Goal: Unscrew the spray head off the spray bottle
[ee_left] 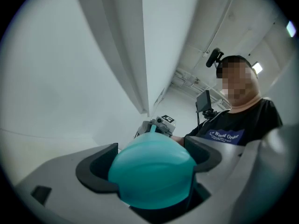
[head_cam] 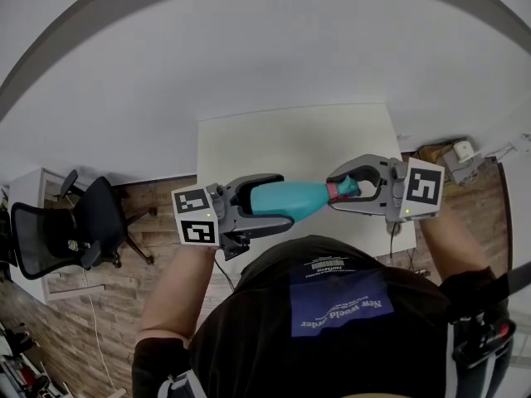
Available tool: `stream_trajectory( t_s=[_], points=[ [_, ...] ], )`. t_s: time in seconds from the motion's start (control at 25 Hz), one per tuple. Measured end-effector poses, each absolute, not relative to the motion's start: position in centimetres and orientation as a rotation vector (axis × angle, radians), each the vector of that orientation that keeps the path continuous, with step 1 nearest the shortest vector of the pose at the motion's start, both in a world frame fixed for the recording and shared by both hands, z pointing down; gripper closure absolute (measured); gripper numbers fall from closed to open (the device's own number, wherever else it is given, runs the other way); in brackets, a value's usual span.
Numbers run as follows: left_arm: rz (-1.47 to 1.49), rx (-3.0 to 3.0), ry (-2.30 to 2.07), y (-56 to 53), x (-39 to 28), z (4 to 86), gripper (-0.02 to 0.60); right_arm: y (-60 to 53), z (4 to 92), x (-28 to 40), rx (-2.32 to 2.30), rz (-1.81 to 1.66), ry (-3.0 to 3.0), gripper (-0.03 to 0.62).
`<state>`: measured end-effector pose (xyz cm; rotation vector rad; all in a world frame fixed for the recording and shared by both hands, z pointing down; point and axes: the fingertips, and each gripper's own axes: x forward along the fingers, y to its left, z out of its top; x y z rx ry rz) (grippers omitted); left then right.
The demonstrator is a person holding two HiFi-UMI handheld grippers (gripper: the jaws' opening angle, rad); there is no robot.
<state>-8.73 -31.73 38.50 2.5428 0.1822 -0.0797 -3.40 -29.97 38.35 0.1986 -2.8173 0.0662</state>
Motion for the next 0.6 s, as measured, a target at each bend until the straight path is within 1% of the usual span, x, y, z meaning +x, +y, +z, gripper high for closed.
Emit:
stream_trajectory(
  t_s=[0.08,0.2,0.44,0.48,0.52,0.56,0.6],
  points=[
    [-0.131,2.530,0.200,-31.7,-8.9,37.6,0.127,-30.4,38.0,-3.1,0.214,0.133,-2.855,0.455],
    [-0.183,2.507,0.218,-31.8,-9.1,36.8,0.126,-30.5,37.6,-2.7,0.189,0.242,-2.888,0.383],
    [-0.154,2.514,0.235,-31.6,-8.9,37.0,0.126,-31.6,36.2,-2.4,0.207,0.466,-2.934,0.376],
    [-0.150,2.512,0.233,-31.6,-8.9,37.1,0.126,-31.5,36.2,-2.6,0.199,0.482,-2.926,0.383],
    [-0.149,2.506,0.231,-31.6,-8.9,37.1,0.126,-31.3,36.2,-2.7,0.189,0.471,-2.918,0.412],
    [-0.152,2.496,0.230,-31.7,-9.0,37.1,0.126,-31.0,36.1,-2.9,0.182,0.431,-2.910,0.458],
    [-0.156,2.485,0.232,-31.8,-9.0,37.1,0.126,-30.7,36.0,-3.0,0.176,0.367,-2.900,0.471]
  ],
)
